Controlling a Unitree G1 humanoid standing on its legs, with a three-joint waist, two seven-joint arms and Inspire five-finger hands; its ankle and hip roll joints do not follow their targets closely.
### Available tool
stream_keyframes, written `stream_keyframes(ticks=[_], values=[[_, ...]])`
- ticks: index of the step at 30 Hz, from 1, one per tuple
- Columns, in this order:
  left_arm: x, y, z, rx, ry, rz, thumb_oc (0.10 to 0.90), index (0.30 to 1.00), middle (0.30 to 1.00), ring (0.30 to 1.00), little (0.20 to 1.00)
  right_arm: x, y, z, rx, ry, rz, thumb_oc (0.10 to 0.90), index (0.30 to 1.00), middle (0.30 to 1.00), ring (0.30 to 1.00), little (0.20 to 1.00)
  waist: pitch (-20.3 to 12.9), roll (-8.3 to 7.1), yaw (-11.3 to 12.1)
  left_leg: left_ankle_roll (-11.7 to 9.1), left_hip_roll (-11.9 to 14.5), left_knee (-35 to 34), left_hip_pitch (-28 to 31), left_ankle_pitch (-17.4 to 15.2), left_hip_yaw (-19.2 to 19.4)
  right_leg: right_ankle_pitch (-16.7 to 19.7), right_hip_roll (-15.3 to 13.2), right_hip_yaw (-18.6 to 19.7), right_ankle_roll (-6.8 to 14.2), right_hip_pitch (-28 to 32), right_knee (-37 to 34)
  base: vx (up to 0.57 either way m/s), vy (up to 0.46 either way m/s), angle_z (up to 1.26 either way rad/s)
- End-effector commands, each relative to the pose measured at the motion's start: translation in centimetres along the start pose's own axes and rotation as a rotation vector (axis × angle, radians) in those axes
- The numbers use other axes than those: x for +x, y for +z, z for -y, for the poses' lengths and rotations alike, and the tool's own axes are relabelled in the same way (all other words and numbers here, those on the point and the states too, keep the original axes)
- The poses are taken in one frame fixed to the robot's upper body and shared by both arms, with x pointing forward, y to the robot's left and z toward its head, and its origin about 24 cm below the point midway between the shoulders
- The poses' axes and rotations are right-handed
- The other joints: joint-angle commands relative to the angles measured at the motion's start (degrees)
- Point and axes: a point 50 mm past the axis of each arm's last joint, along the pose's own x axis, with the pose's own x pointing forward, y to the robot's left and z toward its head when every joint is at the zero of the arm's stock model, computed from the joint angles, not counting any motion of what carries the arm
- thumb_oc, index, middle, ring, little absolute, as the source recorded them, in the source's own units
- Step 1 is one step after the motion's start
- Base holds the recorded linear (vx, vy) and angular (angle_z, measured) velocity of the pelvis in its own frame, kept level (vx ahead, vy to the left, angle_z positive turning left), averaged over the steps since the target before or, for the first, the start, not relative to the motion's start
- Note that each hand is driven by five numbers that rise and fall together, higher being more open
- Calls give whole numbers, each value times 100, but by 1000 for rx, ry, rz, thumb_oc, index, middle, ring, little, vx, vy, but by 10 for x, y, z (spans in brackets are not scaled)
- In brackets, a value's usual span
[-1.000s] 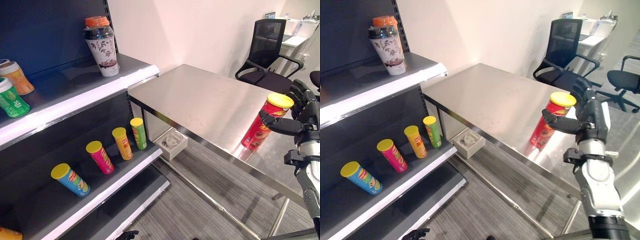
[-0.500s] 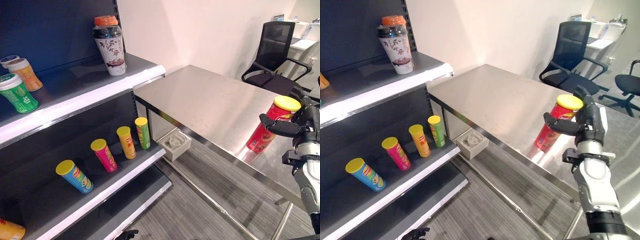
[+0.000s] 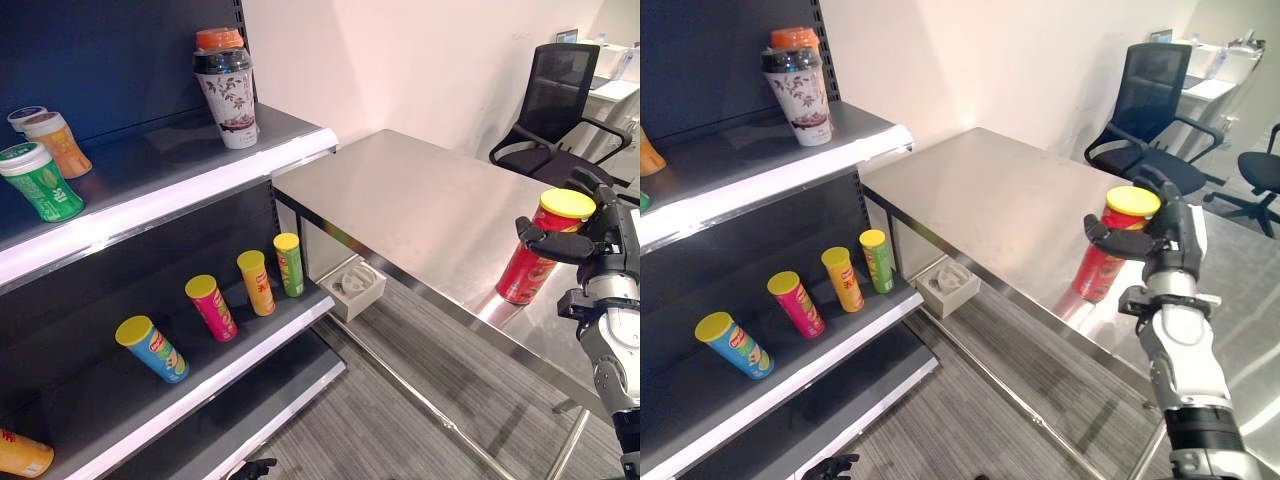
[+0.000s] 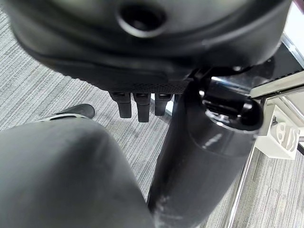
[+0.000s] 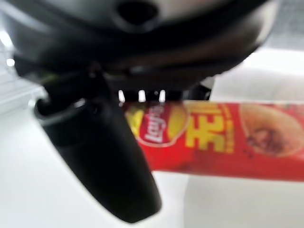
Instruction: Put the goods on the table back onto the shelves and tidy them up.
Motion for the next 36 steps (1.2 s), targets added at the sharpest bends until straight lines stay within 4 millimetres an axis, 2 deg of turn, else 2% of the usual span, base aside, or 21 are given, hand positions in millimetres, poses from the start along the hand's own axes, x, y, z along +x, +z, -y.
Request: stream_keyframes(ticks=[1, 13, 18, 19, 21, 22, 27, 28, 32, 36], values=[[-3, -10, -22, 81, 39, -43, 800, 900, 900, 900, 900, 21, 42, 2, 67, -42, 190, 400, 300, 300, 300, 300, -92, -480, 111, -135, 187, 12, 190, 838, -62, -1182, -58, 83, 18, 663, 220, 0, 0, 0], [-3, -5, -25, 98, 56, -25, 800, 900, 900, 900, 900, 16, 45, 5, 52, -85, 234, 400, 300, 300, 300, 300, -83, -468, 90, -117, 188, 12, 252, 731, -18, -1198, -57, 114, 24, 688, 237, 0, 0, 0], [-3, -2, -29, 104, 91, -11, 800, 900, 900, 900, 900, 6, 72, 5, 63, -131, 401, 400, 300, 300, 300, 300, -86, -446, 42, -102, 155, 12, 287, 649, 13, -1181, -99, 132, 53, 688, 258, 0, 0, 0], [-2, -1, -29, 105, 100, -9, 800, 900, 900, 900, 900, 2, 82, 3, 73, -137, 462, 400, 300, 300, 300, 300, -79, -445, 22, -90, 137, 12, 296, 622, 29, -1171, -125, 137, 65, 672, 273, 0, 0, 0], [-2, 0, -29, 105, 105, -6, 800, 900, 900, 900, 900, 0, 88, 2, 79, -138, 491, 400, 300, 300, 300, 300, -80, -441, 9, -89, 129, 12, 299, 603, 38, -1161, -140, 137, 74, 667, 274, -17, 12, 0], [-1, 2, -29, 105, 113, -2, 800, 900, 900, 900, 900, -4, 96, -1, 80, -139, 540, 400, 300, 300, 300, 300, -80, -449, -11, -77, 111, 12, 307, 553, 52, -1141, -172, 138, 89, 668, 277, -34, 24, 0], [0, 7, -28, 107, 128, 13, 800, 900, 900, 900, 900, -15, 111, -6, 97, -140, 634, 400, 300, 300, 300, 300, -84, -462, -49, -50, 66, 12, 320, 474, 81, -1097, -241, 127, 126, 654, 287, -40, 38, 0], [0, 8, -27, 110, 137, 21, 800, 900, 900, 900, 900, -28, 125, -15, 119, -113, 726, 400, 300, 300, 300, 300, -91, -484, -67, -20, 12, 12, 306, 364, 108, -1027, -347, 91, 177, 632, 303, -99, 91, 2], [1, 11, -26, 125, 145, 35, 800, 900, 900, 900, 900, -40, 128, -27, 137, -60, 759, 400, 300, 300, 300, 300, -74, -510, -88, 55, -83, 12, 300, 172, 146, -949, -486, 88, 240, 586, 314, -83, 85, 2], [1, 11, -23, 163, 132, 42, 800, 900, 900, 900, 900, -51, 122, -44, 173, 29, 740, 400, 300, 300, 300, 300, -19, -520, -122, 175, -296, 12, 244, -107, 161, -780, -732, 72, 358, 511, 300, -129, 156, 4]])
